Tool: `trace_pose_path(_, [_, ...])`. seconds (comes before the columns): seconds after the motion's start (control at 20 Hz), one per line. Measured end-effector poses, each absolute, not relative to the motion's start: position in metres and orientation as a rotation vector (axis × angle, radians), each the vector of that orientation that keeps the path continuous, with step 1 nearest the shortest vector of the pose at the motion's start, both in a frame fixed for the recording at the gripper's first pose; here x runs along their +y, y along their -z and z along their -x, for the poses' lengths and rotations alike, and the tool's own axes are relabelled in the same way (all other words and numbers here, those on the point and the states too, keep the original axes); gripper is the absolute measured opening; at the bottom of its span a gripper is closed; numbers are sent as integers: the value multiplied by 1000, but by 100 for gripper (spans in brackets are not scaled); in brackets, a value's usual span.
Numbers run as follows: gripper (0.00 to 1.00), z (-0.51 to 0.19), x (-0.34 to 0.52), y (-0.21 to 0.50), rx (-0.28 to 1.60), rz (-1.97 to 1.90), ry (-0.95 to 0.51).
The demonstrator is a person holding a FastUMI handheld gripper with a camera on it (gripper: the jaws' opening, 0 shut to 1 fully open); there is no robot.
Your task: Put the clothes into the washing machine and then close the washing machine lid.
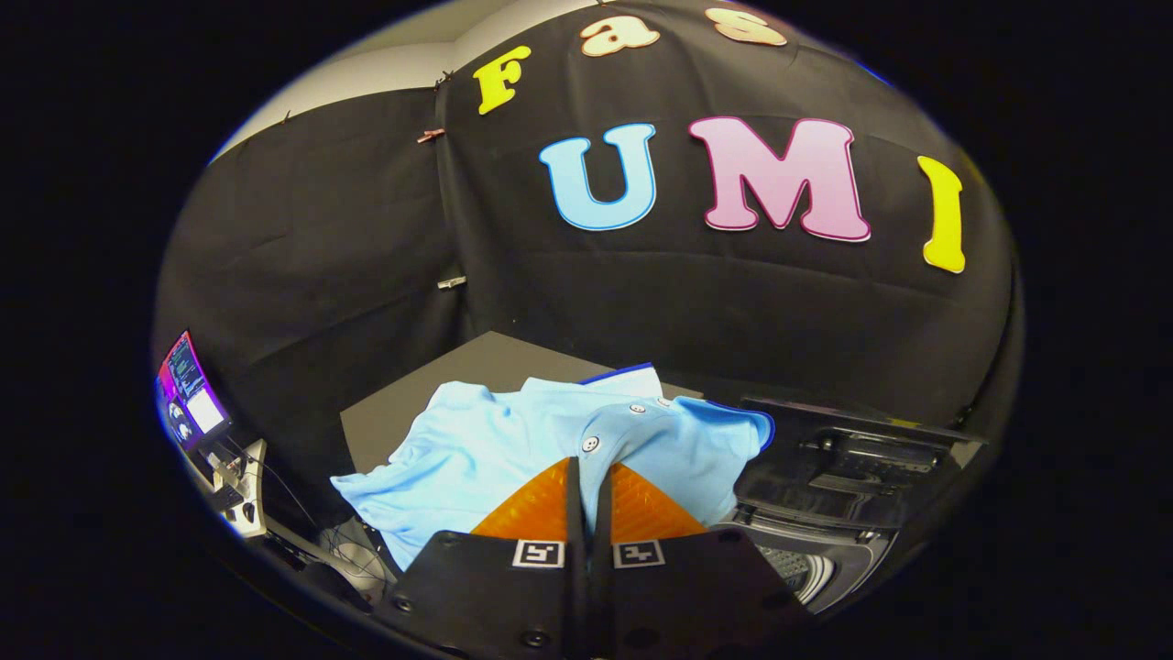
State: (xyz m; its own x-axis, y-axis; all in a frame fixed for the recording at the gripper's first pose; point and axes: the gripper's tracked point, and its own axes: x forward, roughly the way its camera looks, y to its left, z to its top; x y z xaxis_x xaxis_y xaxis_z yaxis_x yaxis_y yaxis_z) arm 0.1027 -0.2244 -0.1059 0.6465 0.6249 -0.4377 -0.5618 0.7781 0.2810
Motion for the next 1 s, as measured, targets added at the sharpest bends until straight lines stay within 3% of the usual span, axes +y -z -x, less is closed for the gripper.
trace_pose_path(0.6, [5, -116, -364, 136, 567, -212, -514])
trace_pose_path(1.0, [5, -142, -407, 152, 582, -232, -413])
